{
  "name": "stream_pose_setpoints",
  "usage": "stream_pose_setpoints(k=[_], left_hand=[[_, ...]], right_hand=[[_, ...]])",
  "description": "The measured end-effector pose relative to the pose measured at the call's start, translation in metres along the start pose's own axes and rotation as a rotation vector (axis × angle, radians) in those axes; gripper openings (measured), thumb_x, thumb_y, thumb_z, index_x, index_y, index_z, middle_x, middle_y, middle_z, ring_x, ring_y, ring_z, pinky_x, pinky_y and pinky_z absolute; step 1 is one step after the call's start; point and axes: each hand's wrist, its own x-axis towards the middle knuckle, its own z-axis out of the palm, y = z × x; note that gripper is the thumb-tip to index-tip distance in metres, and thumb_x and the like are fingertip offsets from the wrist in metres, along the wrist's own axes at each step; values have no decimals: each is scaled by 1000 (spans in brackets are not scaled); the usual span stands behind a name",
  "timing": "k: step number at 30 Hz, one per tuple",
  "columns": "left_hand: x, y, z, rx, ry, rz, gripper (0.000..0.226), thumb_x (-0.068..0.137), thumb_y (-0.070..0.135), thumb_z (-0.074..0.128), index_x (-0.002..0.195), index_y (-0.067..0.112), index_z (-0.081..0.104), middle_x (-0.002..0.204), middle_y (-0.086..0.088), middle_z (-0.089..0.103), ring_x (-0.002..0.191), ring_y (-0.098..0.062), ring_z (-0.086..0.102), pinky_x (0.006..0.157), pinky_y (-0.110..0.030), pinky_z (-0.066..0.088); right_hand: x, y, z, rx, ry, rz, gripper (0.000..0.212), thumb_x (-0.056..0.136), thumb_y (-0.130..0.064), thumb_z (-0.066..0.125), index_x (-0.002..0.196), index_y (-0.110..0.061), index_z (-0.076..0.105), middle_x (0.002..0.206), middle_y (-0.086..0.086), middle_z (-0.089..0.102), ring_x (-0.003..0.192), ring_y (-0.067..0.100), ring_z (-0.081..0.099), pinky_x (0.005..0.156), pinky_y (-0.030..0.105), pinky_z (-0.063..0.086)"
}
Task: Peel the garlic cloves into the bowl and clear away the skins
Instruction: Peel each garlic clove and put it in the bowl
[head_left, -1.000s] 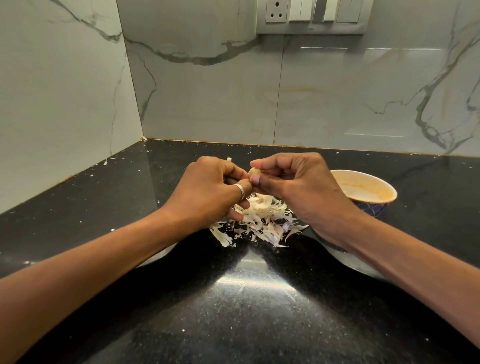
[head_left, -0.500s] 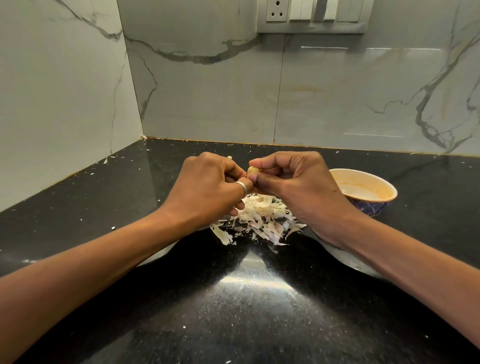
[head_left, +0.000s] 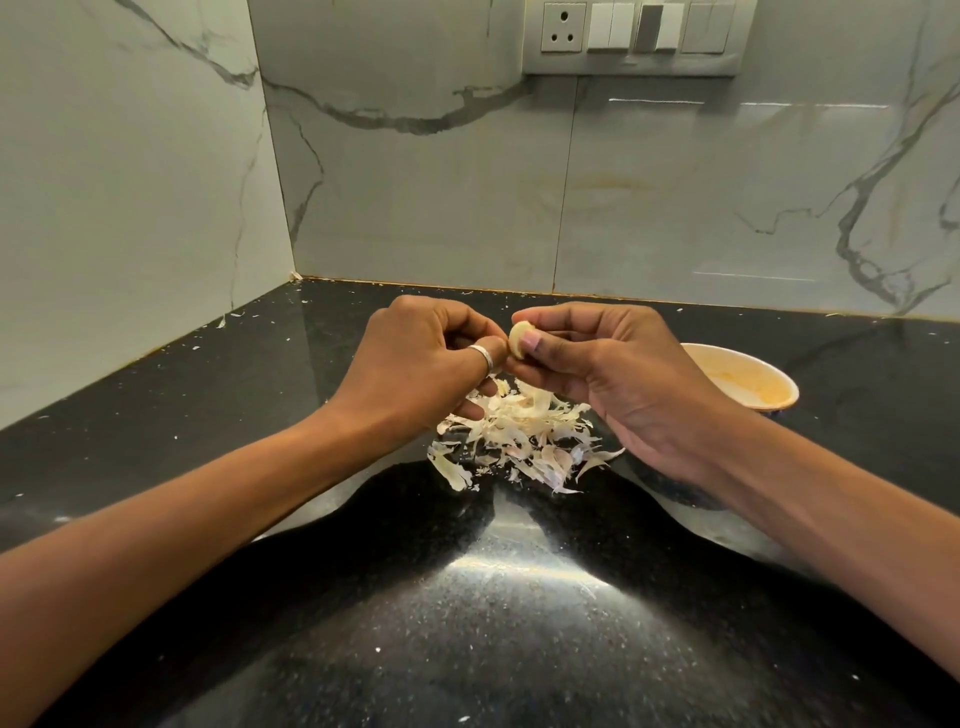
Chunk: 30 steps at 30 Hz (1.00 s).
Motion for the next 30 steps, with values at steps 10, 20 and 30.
stream_pose_setpoints(k=[10,20,30], left_hand=[[-1,-4,0,68,40,143,17,90,23,75,105,15,76,80,-1,75,67,-12,73,54,-28,60],[0,-6,0,184,63,247,12,91,27,74,100,20,78,76,10,74,60,-10,71,54,-29,60],[1,-7,-1,286,84,294,12,91,25,73,101,20,78,76,14,71,63,-6,69,60,-25,57]], right_hand=[[1,3,-3,-263,-17,-109,32,86,7,73,117,-2,72,103,16,77,97,26,75,87,31,62],[3,7,-5,-606,63,-256,18,81,-13,86,97,-15,77,87,1,78,84,17,76,84,37,63],[4,8,-4,-654,39,-250,22,88,-13,80,108,-23,79,93,-3,79,89,15,76,89,41,62]])
